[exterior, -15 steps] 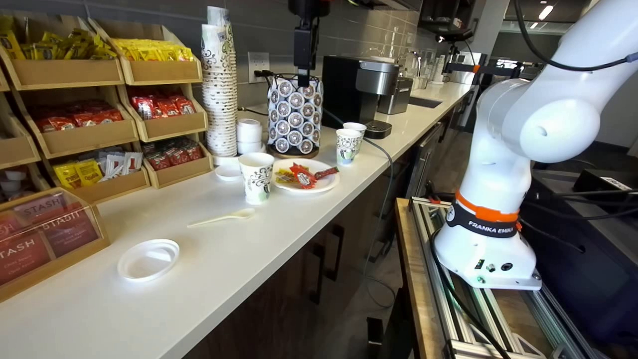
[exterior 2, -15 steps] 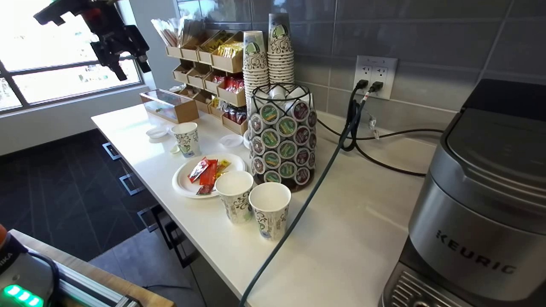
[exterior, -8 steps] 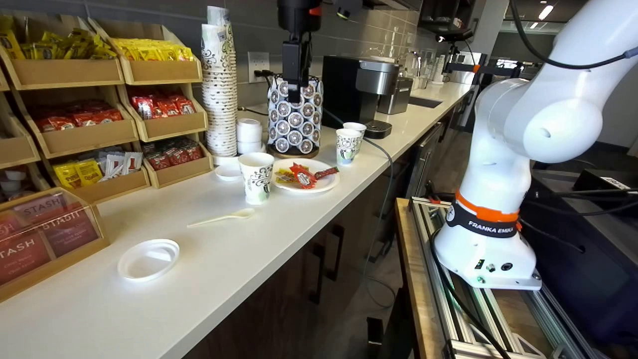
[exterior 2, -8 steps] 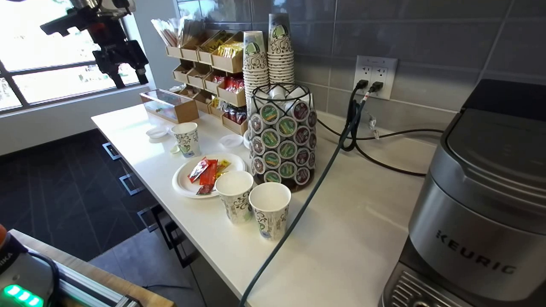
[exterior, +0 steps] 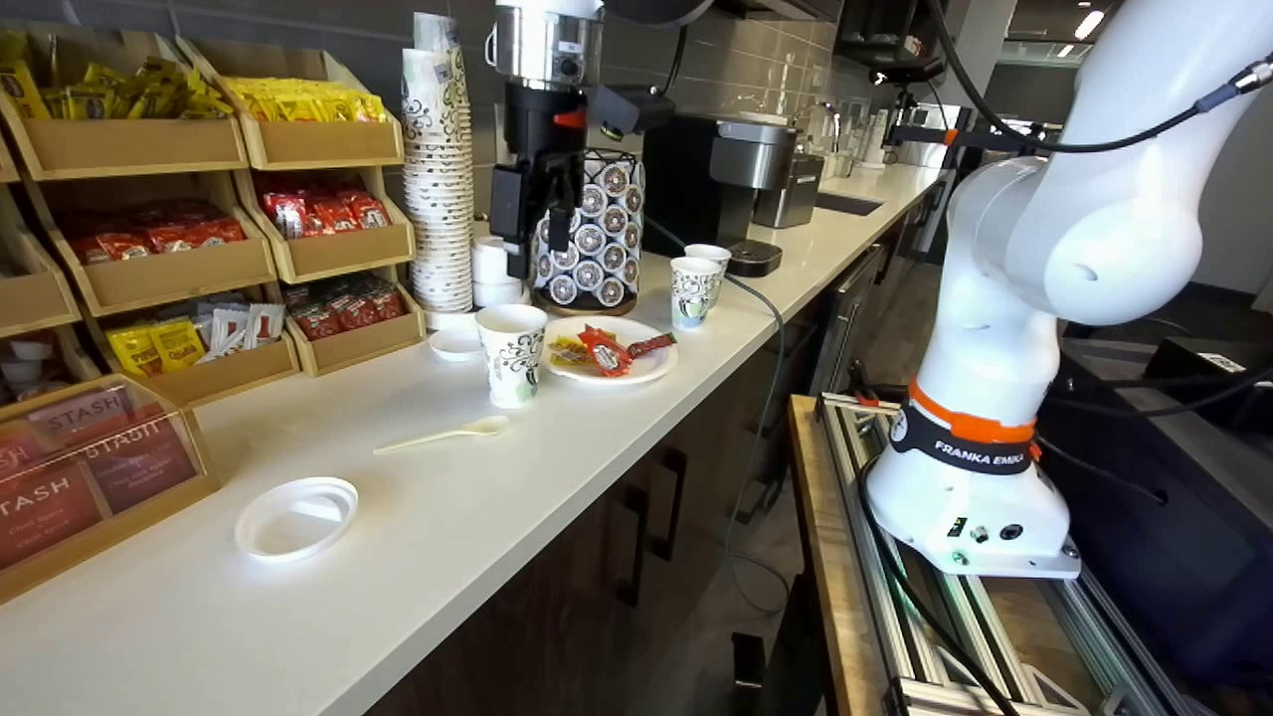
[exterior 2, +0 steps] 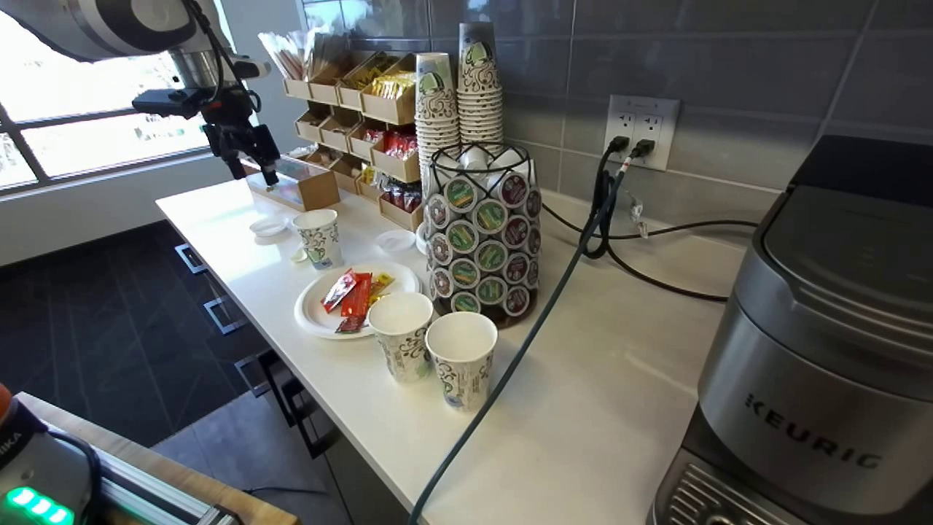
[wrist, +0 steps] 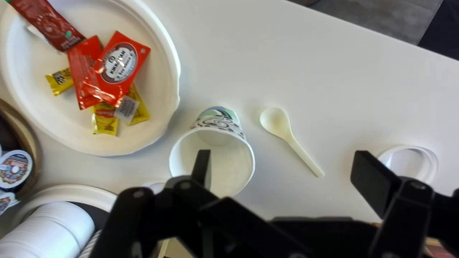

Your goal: Position the coffee cup to its side

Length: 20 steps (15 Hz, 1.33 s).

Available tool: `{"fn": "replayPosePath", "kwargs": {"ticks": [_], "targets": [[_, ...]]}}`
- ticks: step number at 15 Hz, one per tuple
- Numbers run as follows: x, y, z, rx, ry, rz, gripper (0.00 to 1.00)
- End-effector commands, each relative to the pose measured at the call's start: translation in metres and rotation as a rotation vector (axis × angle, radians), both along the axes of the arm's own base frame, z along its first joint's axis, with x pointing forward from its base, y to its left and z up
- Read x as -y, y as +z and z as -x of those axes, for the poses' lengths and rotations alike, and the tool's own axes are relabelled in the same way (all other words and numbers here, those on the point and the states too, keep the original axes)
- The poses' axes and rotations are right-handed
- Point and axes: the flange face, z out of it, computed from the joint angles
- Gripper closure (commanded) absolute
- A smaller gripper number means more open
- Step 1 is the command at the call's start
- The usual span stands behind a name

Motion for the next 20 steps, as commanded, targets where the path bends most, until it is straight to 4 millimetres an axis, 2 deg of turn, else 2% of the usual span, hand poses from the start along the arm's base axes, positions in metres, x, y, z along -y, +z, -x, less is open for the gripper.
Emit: {"fn": "replayPosePath", "kwargs": {"ticks": [1, 5, 9, 10, 13, 15, 17, 19, 20], "targets": [[-0.014, -0.026, -0.014, 0.046, 0.028, -0.019, 0.00], [-0.017, -0.049, -0.027, 0.089, 0.041, -0.003, 0.00], [-0.010, -0.070, -0.037, 0.113, 0.028, 0.019, 0.00], [-0.007, -0.075, -0.038, 0.116, 0.023, 0.029, 0.12], [-0.002, -0.087, -0.042, 0.115, 0.012, 0.059, 0.34], [0.001, -0.092, -0.043, 0.117, 0.005, 0.077, 0.37], [0.003, -0.095, -0.045, 0.120, -0.002, 0.091, 0.32], [0.005, -0.096, -0.046, 0.119, -0.010, 0.102, 0.31], [0.005, -0.096, -0.046, 0.118, -0.014, 0.104, 0.36]]}}
